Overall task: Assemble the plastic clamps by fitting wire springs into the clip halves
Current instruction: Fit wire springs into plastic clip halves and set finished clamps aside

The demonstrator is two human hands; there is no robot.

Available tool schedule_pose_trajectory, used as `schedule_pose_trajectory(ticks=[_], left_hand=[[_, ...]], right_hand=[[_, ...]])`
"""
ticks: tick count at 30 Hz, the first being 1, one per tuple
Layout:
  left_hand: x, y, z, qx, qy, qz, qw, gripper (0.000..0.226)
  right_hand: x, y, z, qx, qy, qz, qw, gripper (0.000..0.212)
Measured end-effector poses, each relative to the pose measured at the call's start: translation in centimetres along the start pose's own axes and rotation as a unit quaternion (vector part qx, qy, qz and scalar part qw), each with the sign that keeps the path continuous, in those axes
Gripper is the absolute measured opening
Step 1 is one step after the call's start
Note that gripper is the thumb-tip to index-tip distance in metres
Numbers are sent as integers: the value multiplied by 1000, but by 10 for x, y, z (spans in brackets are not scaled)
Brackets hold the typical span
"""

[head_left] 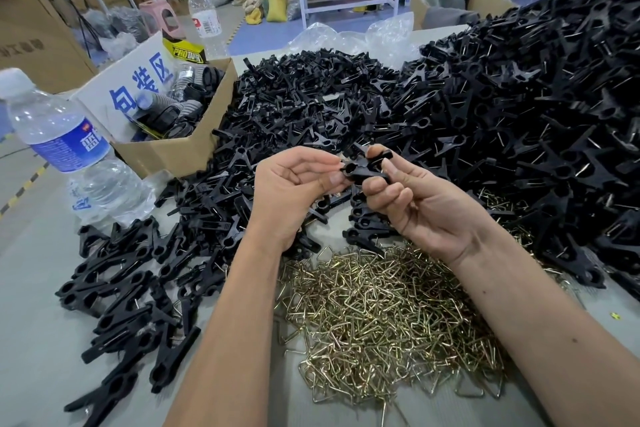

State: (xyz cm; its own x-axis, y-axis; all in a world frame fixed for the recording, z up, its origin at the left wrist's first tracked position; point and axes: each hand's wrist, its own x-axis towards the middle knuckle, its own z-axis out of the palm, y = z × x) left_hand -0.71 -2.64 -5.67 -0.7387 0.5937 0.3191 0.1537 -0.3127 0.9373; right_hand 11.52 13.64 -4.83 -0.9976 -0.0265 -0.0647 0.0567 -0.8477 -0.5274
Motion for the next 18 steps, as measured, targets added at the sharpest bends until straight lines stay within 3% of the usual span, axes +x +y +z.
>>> schedule_pose_trajectory(ticks=[5,9,11,13,16,18], left_hand=[[0,4,6,69,6,42,997,24],[6,4,8,115,63,47,990,21],[10,2,4,202,107,39,973,18],[15,1,-3,320,113,18,941,18],[25,5,-5,464,21,-64,883,21],[31,8,0,527,-53,-110,841,35]], right_hand=[[-2,-2,-2,-1,10,0,1000,22],[0,-7,8,-150,58,-86,983,29],[3,-22,16,-218,111,-158,957,37],[9,-46,22,-299,182,-242,905,47],[21,-71,26,-482,321,-332,745,48],[34,-70,28,-584,348,-347,646,35]])
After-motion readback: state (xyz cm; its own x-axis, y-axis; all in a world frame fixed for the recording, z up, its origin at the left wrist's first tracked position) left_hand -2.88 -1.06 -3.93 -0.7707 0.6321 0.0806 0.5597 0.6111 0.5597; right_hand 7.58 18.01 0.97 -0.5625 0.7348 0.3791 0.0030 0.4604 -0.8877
